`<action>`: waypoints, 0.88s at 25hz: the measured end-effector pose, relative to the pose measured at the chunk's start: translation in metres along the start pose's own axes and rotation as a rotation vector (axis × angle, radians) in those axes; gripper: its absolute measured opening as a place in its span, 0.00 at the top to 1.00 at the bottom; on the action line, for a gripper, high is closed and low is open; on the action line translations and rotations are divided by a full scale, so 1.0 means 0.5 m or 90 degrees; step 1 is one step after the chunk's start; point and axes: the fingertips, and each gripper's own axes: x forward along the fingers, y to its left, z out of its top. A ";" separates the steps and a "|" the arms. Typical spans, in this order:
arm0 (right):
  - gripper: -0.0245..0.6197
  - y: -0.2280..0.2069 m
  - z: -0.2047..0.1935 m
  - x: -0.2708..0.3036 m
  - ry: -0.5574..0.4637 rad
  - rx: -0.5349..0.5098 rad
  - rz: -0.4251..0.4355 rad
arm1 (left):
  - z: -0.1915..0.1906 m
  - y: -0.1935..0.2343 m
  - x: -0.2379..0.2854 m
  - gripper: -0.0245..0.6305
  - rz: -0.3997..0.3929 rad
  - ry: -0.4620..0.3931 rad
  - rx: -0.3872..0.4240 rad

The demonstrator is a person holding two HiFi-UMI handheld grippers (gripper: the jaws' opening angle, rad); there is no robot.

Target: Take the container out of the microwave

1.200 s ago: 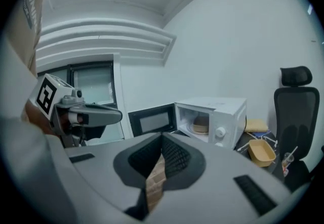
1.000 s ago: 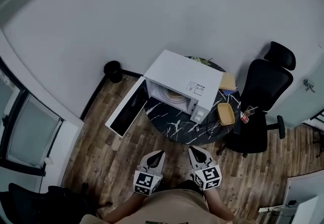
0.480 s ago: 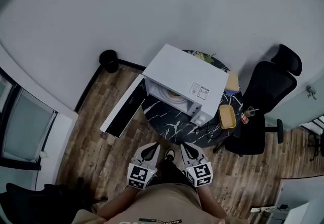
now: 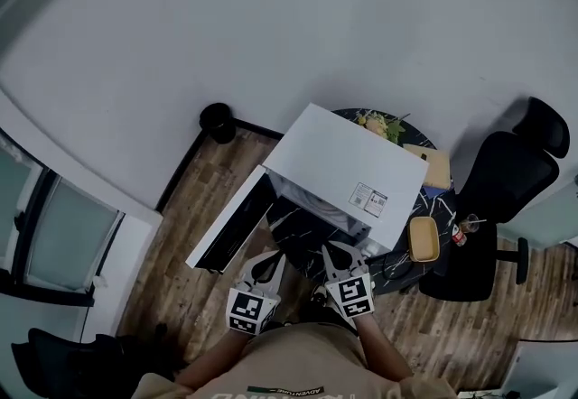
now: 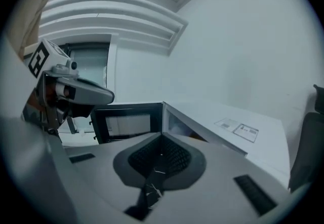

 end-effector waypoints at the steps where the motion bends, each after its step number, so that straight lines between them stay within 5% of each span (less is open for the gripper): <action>1: 0.95 -0.010 0.002 0.010 0.005 -0.002 0.003 | 0.003 0.002 0.016 0.95 0.000 0.001 -0.008; 8: 0.95 -0.048 -0.024 0.087 0.066 -0.049 0.011 | -0.012 0.024 0.075 0.95 0.008 0.020 -0.038; 15: 0.95 -0.061 -0.102 0.183 0.161 -0.160 -0.057 | -0.034 0.076 0.068 0.95 -0.003 0.025 -0.057; 22: 0.95 -0.094 -0.183 0.297 0.278 -0.403 -0.106 | -0.058 0.088 0.067 0.95 -0.048 0.042 -0.055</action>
